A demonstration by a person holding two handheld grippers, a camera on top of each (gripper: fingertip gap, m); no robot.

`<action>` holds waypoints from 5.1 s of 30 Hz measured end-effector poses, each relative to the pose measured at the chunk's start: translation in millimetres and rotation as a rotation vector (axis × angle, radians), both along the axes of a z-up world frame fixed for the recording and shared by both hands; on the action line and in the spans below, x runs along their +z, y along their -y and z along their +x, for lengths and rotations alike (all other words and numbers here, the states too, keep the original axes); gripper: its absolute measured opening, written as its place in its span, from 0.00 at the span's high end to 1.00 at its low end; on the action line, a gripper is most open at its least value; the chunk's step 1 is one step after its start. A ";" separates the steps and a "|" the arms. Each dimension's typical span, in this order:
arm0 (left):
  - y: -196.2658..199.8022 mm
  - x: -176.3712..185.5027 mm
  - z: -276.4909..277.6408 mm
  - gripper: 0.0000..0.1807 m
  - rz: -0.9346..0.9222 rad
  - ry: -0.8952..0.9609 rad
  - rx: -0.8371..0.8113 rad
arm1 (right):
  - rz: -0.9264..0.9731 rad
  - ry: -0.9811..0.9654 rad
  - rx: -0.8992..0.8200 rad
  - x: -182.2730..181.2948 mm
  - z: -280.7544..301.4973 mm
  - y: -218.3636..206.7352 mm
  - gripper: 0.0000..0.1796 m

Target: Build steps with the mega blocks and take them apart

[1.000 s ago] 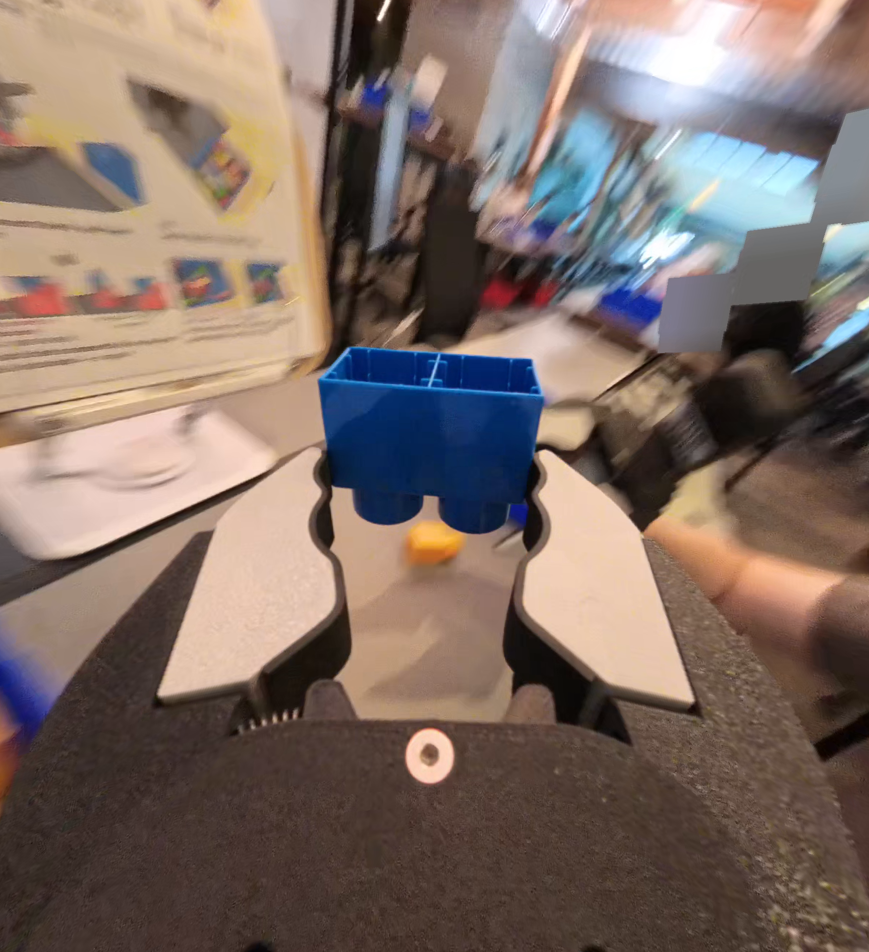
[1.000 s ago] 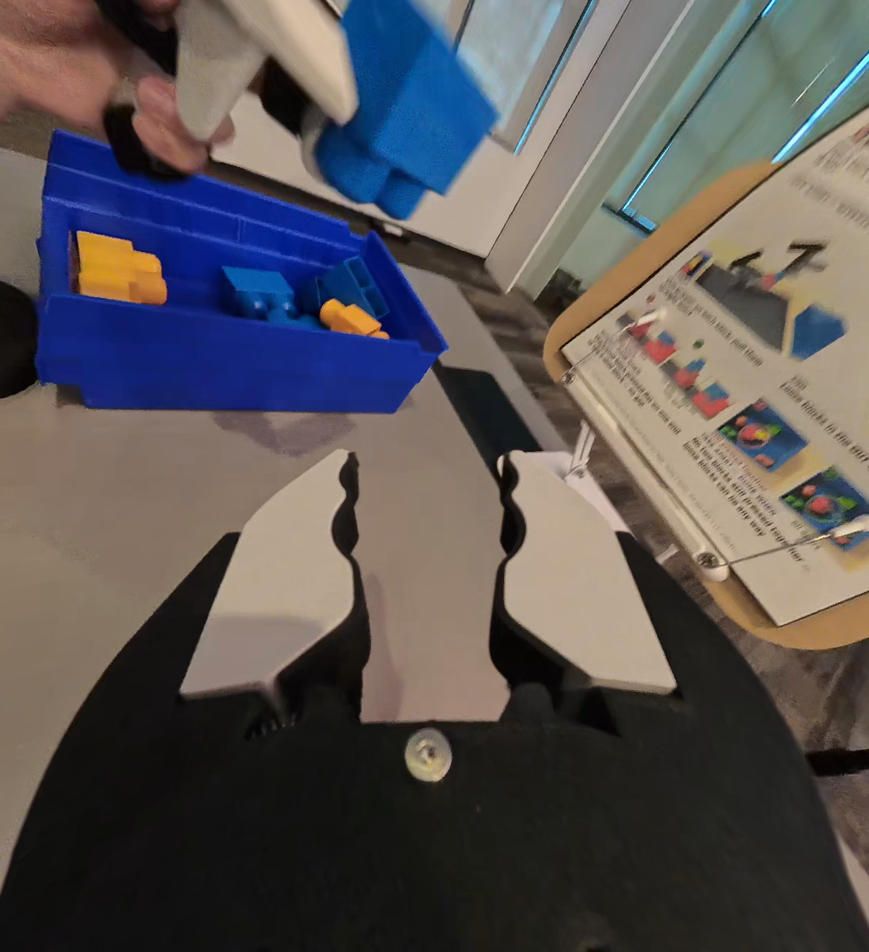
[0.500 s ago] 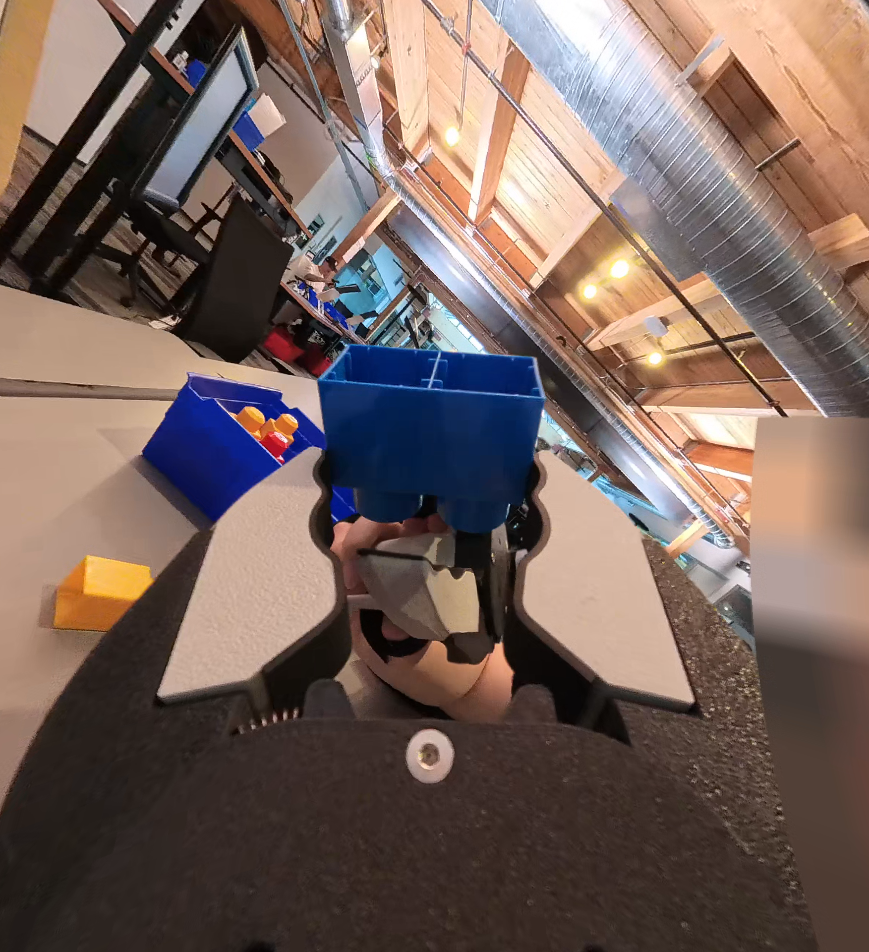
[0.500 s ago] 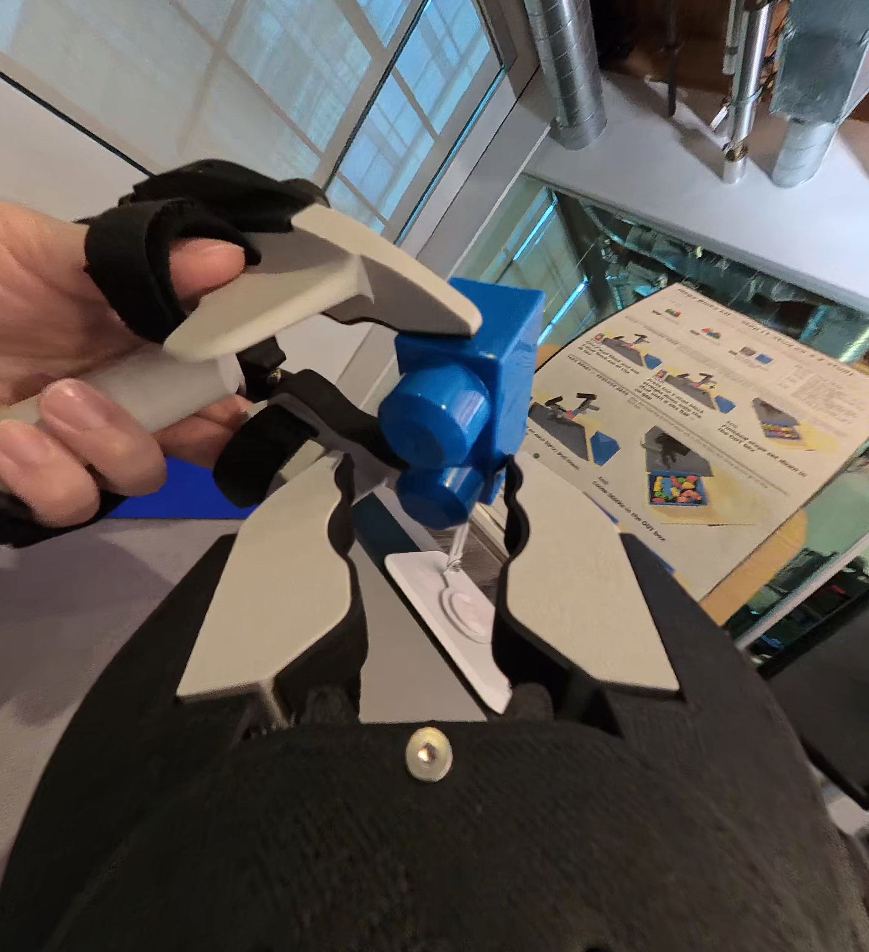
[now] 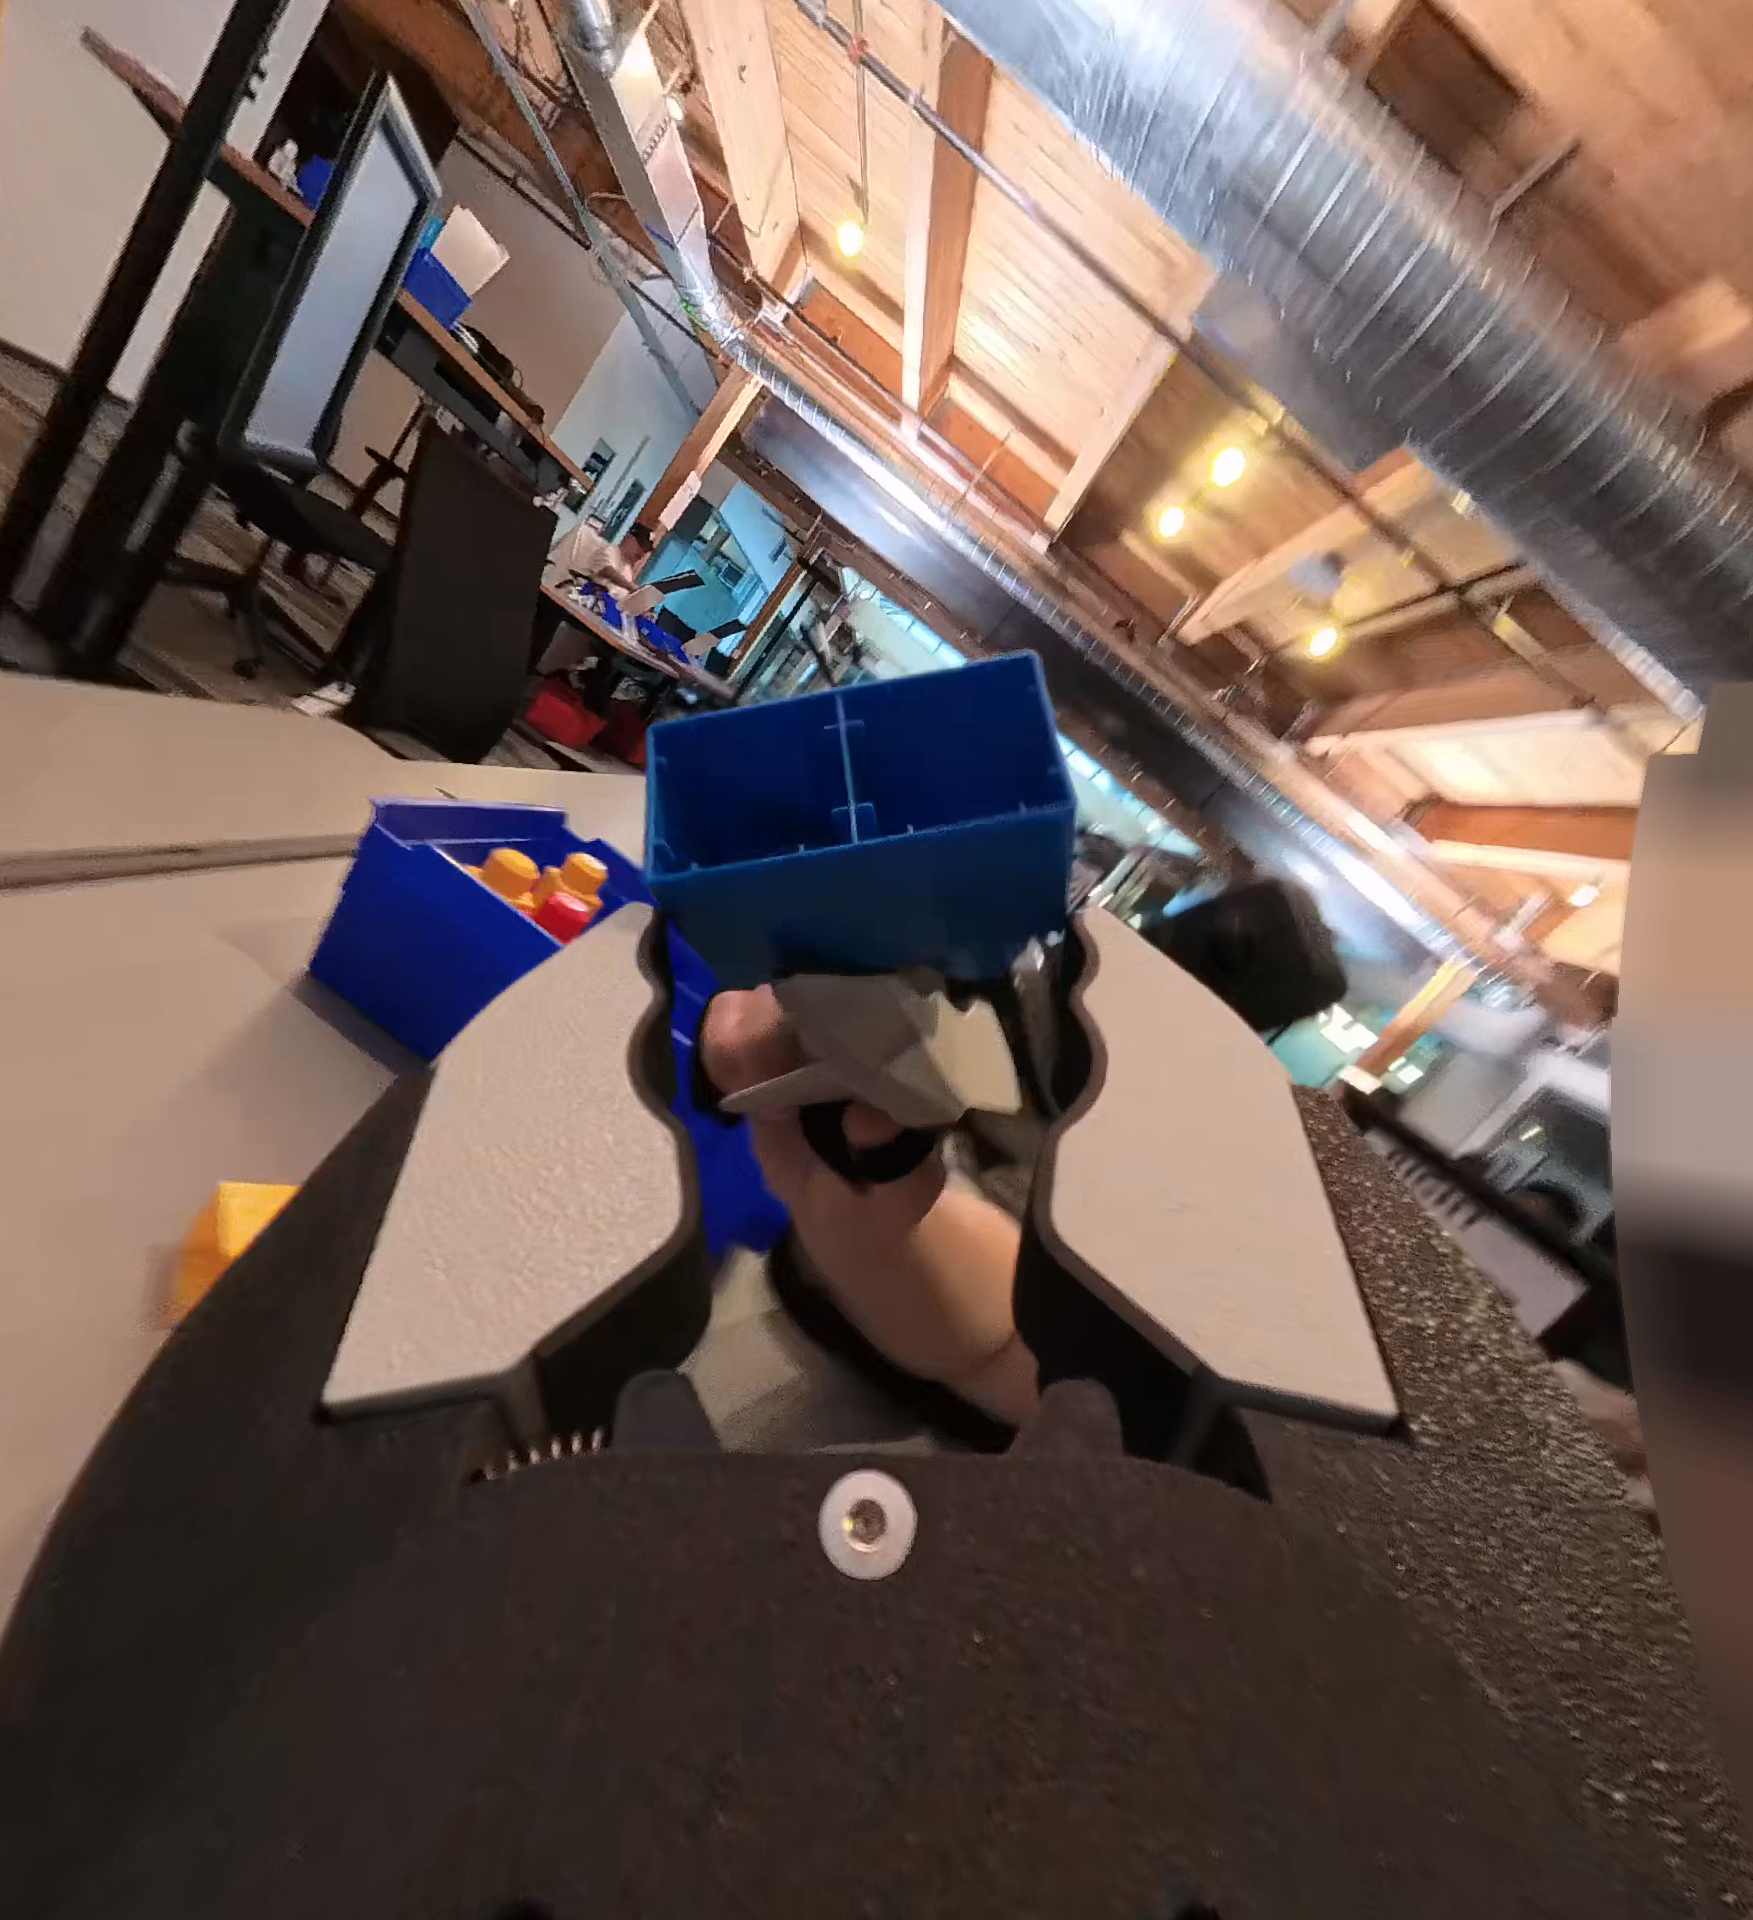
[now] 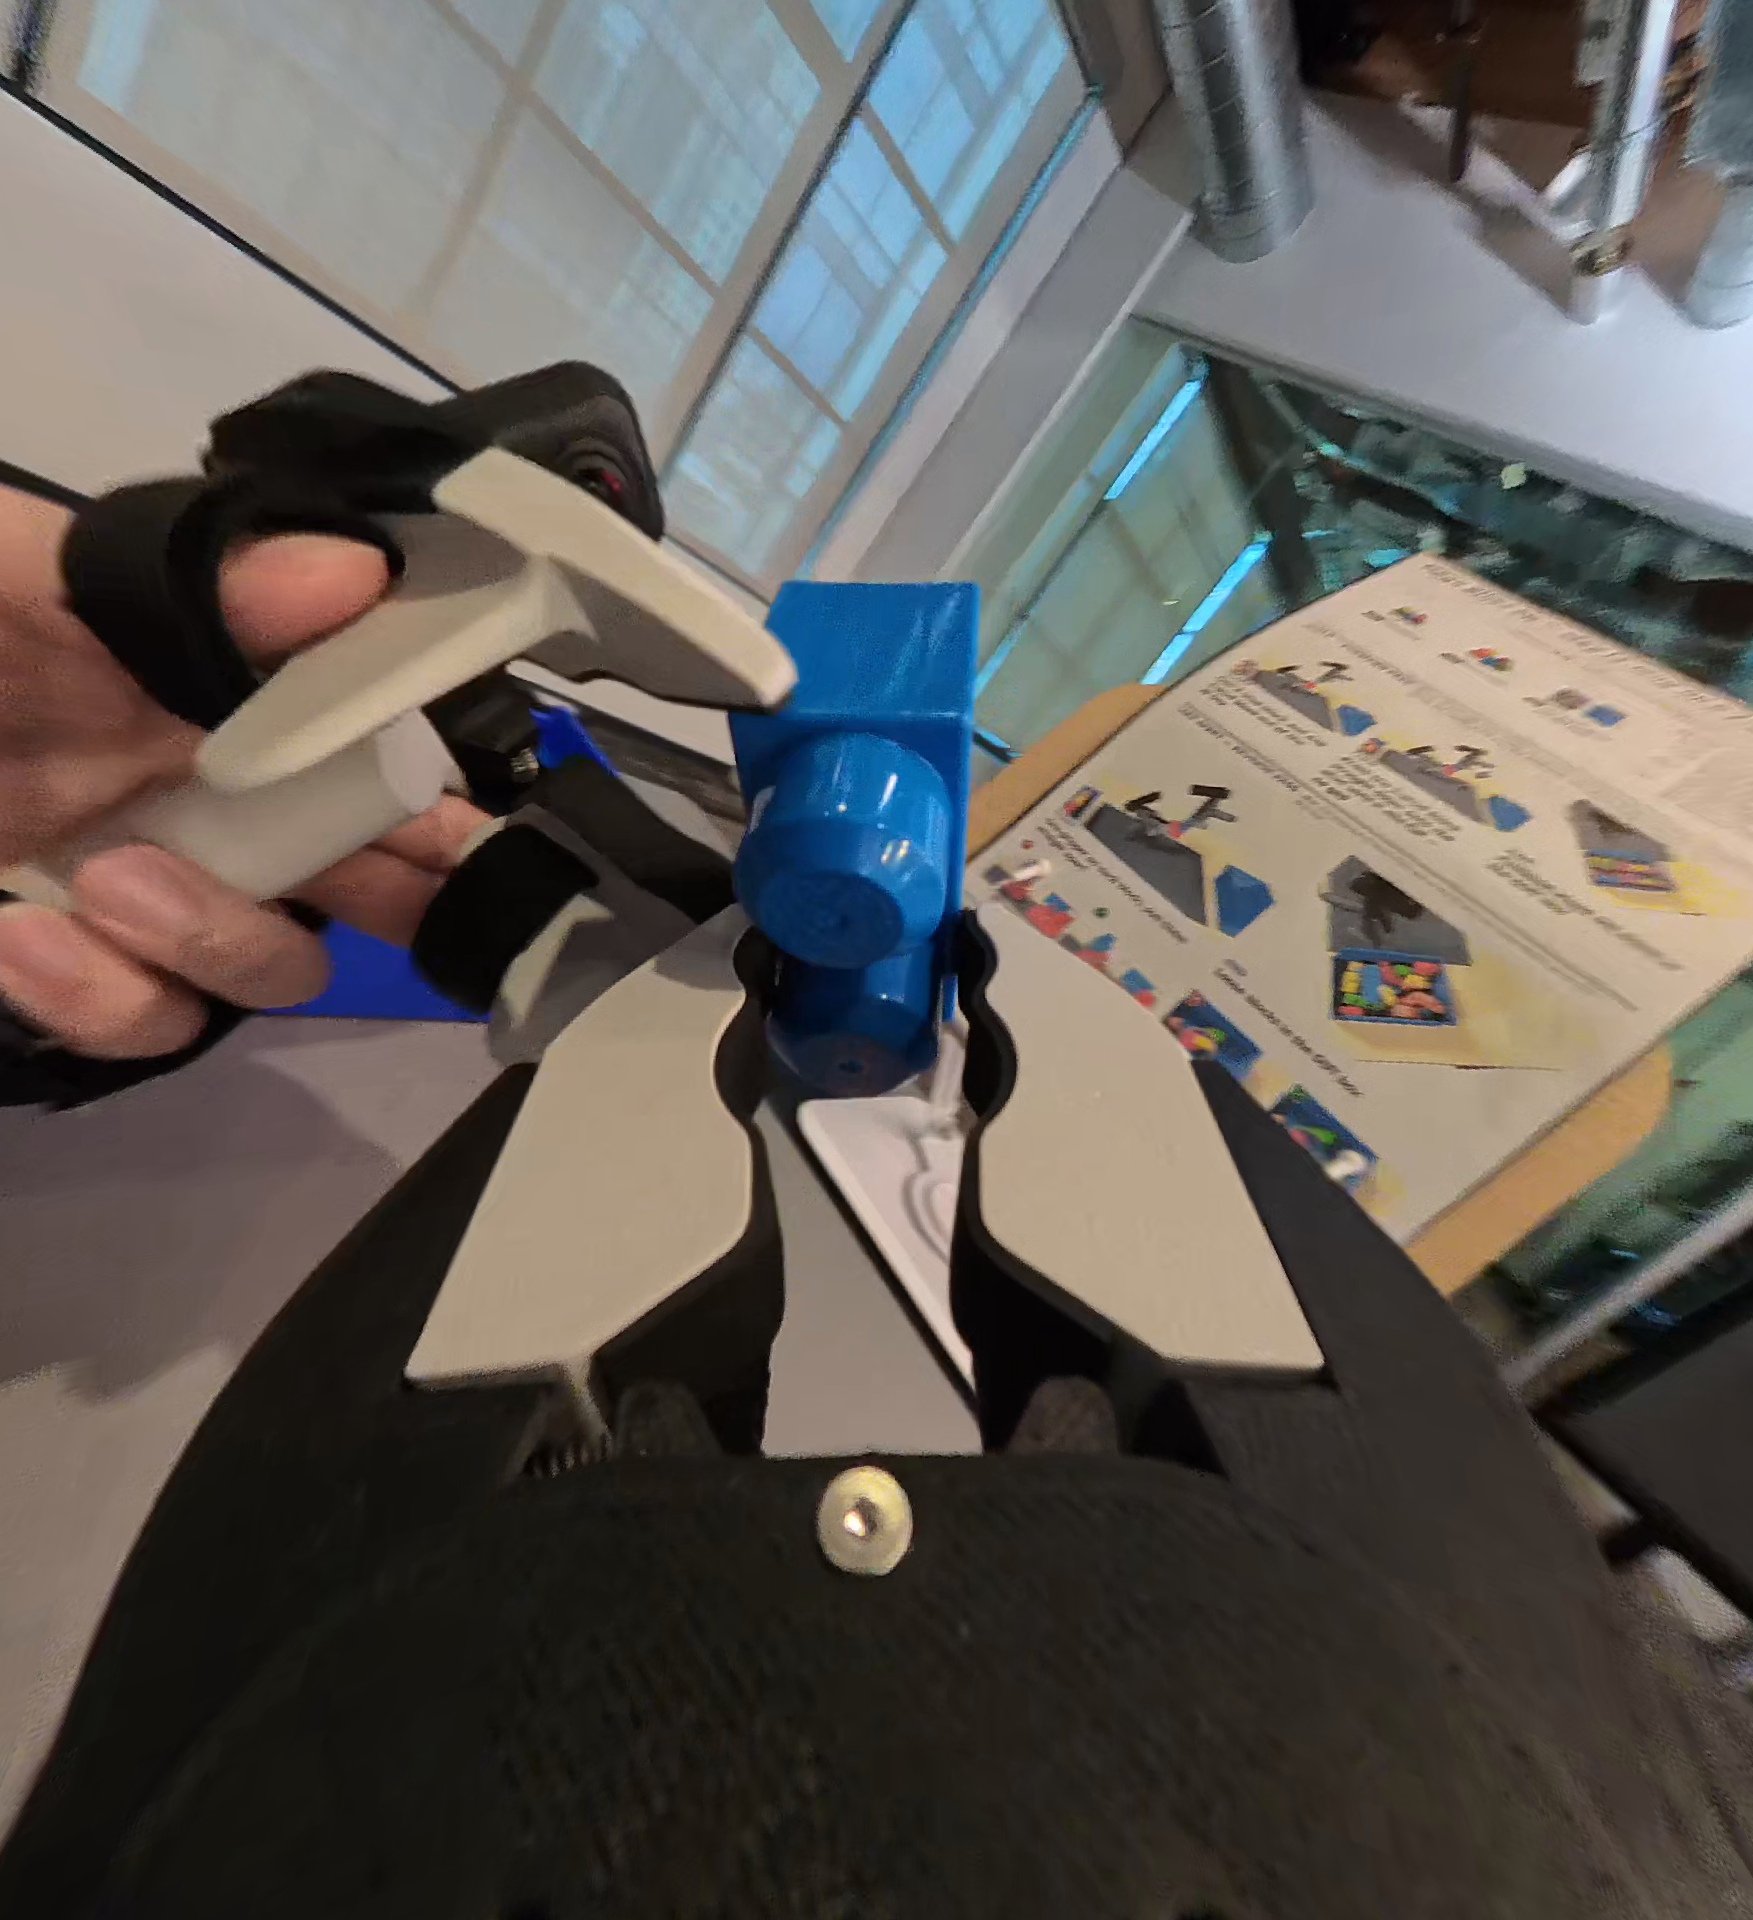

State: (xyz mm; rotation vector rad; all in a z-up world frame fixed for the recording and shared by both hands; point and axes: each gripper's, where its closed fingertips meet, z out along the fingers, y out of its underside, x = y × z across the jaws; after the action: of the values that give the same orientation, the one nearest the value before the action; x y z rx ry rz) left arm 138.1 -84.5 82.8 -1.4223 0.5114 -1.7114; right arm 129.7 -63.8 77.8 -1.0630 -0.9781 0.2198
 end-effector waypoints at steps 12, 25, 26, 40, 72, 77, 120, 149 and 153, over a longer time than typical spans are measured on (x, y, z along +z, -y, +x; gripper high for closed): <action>21.3 -30.9 -20.3 0.61 0.554 -0.602 -0.018 | -0.891 0.370 0.453 -56.7 26.6 35.9 0.81; 26.0 -112.5 2.9 0.77 0.688 -1.018 -0.136 | -0.941 0.681 0.399 -114.7 17.2 50.9 0.81; 24.6 -110.7 2.6 0.77 0.683 -1.013 -0.129 | -0.925 0.676 0.397 -113.4 17.3 49.2 0.81; 25.3 -6.6 -10.9 0.80 0.764 -0.479 0.119 | -0.500 0.112 0.593 -11.4 0.9 38.8 0.80; 24.0 -43.6 -6.1 0.79 0.620 -0.622 -0.034 | -0.700 0.292 0.516 -37.0 11.4 39.9 0.80; 27.6 -44.4 -2.9 0.80 0.570 -0.565 -0.084 | -0.720 0.289 0.535 -38.2 10.8 41.6 0.80; -6.5 28.5 -96.3 0.80 0.572 -0.473 0.234 | -1.335 0.800 -0.326 -229.1 118.6 -39.9 0.84; 0.6 26.5 -93.9 0.80 0.570 -0.487 0.181 | -0.868 1.129 -0.006 -216.4 78.0 -11.2 0.77; 1.6 26.8 -93.1 0.80 0.570 -0.485 0.177 | -0.880 1.080 -0.064 -216.4 74.0 -19.7 0.75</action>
State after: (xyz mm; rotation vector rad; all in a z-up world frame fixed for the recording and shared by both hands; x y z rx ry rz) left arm 45.1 -86.1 109.6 -1.3901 1.0110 -0.9584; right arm 203.7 -44.2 -138.6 -2.1115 -1.8842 -0.0151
